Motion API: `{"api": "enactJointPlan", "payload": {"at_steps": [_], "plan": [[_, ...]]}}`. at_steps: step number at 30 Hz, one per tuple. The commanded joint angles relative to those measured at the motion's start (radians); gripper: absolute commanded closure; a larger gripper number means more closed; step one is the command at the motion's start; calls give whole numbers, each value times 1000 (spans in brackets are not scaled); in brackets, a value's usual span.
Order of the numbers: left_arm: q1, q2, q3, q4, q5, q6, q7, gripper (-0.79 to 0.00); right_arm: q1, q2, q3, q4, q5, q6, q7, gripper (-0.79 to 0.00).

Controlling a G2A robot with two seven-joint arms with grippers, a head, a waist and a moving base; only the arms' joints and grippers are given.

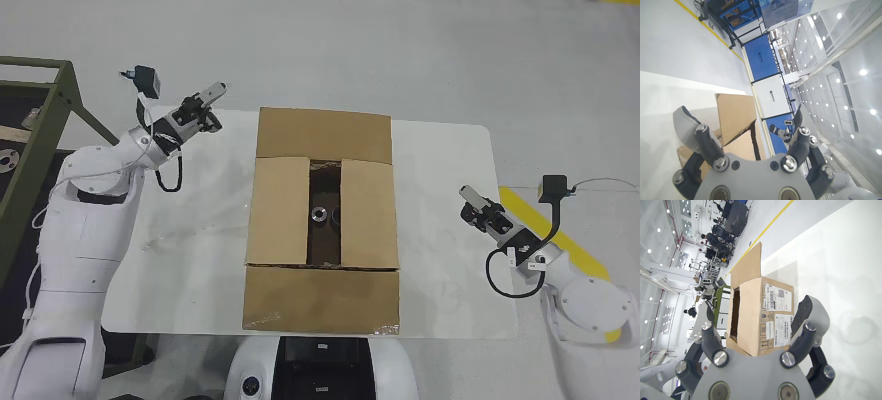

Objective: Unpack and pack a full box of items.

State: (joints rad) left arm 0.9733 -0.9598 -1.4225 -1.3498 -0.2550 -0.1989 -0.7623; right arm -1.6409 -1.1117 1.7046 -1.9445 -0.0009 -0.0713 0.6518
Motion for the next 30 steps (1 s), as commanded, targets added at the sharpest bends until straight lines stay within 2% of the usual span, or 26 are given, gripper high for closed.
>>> {"api": "enactJointPlan", "payload": {"at_steps": [1,7,12,18,30], "plan": [[-13,-5,23,24,-12,5,-9,-785,0,0,0,0,0,0,0,-785],[-65,-25,112,82,26,-32,5,-785,0,0,0,0,0,0,0,-785],[-128,-48,194,151,49,-27,36,-785,0,0,0,0,0,0,0,-785],[-184,-70,268,226,79,-32,19,-785,0,0,0,0,0,0,0,-785],[-249,-102,324,319,30,-4,-15,-785,0,0,0,0,0,0,0,-785]]}}
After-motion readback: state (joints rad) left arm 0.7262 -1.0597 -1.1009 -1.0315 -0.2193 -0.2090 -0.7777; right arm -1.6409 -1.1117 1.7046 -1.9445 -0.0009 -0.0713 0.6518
